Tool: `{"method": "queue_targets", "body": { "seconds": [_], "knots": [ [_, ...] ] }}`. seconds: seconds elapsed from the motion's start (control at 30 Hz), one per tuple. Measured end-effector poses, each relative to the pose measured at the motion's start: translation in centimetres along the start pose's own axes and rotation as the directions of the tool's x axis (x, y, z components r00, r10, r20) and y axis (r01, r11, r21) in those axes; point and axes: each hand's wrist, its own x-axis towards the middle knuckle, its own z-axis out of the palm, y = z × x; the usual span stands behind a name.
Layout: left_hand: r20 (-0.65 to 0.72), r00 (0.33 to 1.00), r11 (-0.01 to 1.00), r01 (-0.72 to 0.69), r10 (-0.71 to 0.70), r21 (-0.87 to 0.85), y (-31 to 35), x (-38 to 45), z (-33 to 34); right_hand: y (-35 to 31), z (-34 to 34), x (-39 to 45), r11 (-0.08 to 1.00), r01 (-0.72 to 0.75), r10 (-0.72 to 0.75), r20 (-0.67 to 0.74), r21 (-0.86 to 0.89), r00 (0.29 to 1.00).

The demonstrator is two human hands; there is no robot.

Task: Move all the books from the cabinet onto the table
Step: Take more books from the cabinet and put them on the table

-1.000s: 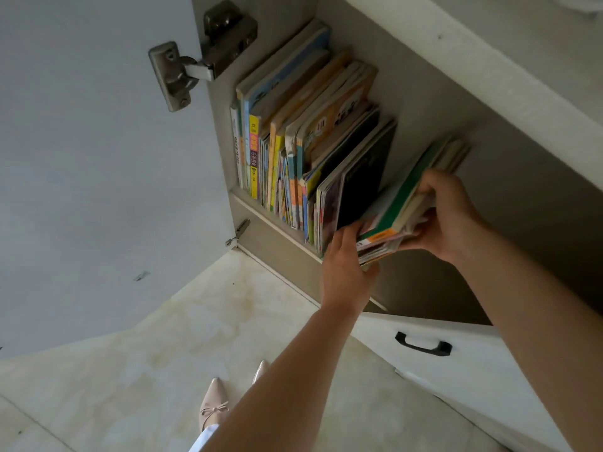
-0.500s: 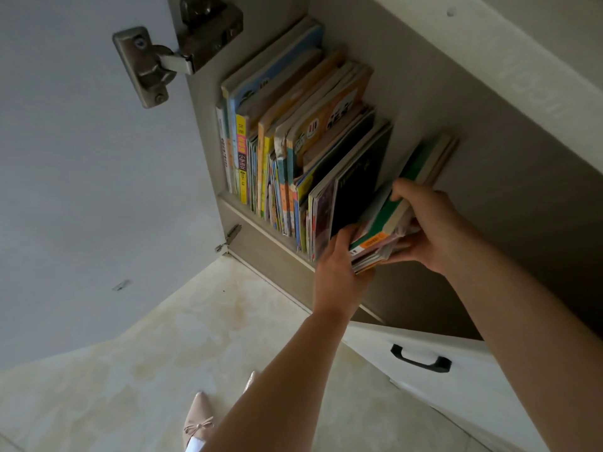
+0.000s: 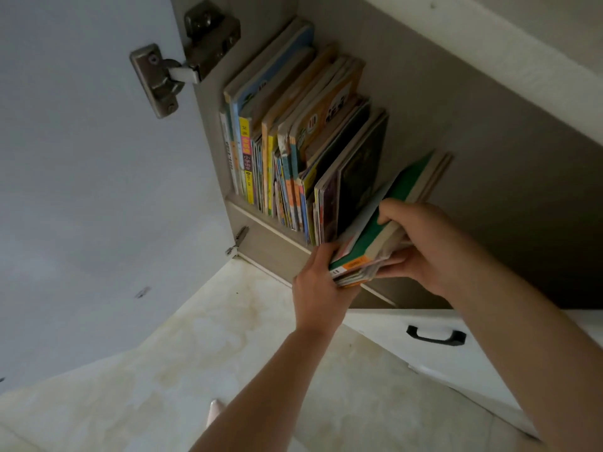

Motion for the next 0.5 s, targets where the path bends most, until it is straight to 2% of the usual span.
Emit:
{"method": "queue_targets", "body": {
  "seconds": [0.1, 0.23, 0.37, 0.43, 0.5],
  "knots": [
    [0.044, 0.999, 1.0, -0.006, 0.007, -0.02, -1.0, -1.7, -2.7, 2.4, 1.5, -1.7, 0.997, -0.005, 0.006, -0.007, 0.073, 1.0],
    [0.057, 0.996, 0.994, 0.067, -0.062, -0.085, -2.9, -2.4, -5.1, 5.4, 2.1, -2.9, 0.993, -0.014, 0.005, 0.076, 0.121, 0.997],
    [0.064, 0.995, 0.991, 0.082, -0.075, -0.103, -4.5, -2.3, -6.5, 7.9, -0.5, -1.4, 0.917, -0.058, 0.018, 0.102, 0.395, 0.995],
    [0.072, 0.996, 0.985, 0.068, -0.058, -0.157, -5.2, -2.7, -6.7, 8.4, -1.4, 0.2, 0.959, -0.007, -0.007, 0.048, 0.284, 0.999],
    [0.101, 0.993, 0.98, 0.082, -0.064, -0.181, -5.8, -2.9, -7.0, 7.9, -1.5, 1.9, 0.997, 0.004, -0.008, 0.051, 0.073, 0.999]
  ]
}}
